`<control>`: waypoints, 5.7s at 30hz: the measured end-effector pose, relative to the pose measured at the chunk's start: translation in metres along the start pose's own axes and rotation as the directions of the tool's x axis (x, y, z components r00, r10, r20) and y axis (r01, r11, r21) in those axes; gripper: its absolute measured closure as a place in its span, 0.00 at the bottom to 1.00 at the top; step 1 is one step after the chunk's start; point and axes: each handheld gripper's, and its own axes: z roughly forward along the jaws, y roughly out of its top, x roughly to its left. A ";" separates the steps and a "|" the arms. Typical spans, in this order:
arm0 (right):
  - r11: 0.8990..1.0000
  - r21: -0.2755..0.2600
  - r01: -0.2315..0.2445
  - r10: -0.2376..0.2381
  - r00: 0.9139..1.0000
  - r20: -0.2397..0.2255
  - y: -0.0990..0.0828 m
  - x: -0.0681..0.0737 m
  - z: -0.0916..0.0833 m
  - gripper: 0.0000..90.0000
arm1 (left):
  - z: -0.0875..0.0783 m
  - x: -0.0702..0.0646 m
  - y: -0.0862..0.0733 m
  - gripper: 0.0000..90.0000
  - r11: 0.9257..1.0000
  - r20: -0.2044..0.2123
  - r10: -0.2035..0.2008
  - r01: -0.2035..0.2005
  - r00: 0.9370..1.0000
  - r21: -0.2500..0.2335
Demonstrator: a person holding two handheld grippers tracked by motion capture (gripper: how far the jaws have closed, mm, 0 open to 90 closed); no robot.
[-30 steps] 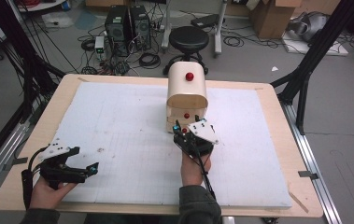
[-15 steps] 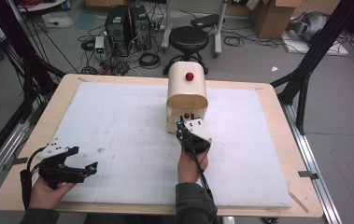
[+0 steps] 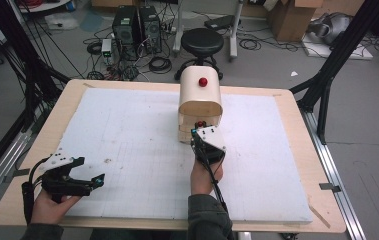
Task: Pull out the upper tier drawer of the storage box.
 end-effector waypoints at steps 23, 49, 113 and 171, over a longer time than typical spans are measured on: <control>0.999 0.019 -0.031 0.032 0.999 -0.041 0.001 -0.004 -0.007 0.81 | -0.001 0.000 0.000 0.02 1.000 -0.004 0.000 0.000 1.000 0.000; 0.999 0.022 -0.046 0.048 0.996 -0.078 -0.003 -0.006 -0.026 0.81 | -0.001 0.000 0.001 0.02 1.000 -0.002 0.005 -0.005 1.000 0.002; 0.998 -0.004 -0.061 0.060 0.990 -0.130 -0.016 -0.007 -0.063 0.79 | 0.000 -0.002 0.002 0.02 1.000 -0.003 0.017 -0.017 1.000 0.001; 0.994 0.096 -0.048 0.082 0.915 -0.394 -0.017 -0.072 -0.071 0.16 | 0.005 -0.004 0.004 0.02 1.000 0.015 0.009 -0.009 1.000 0.006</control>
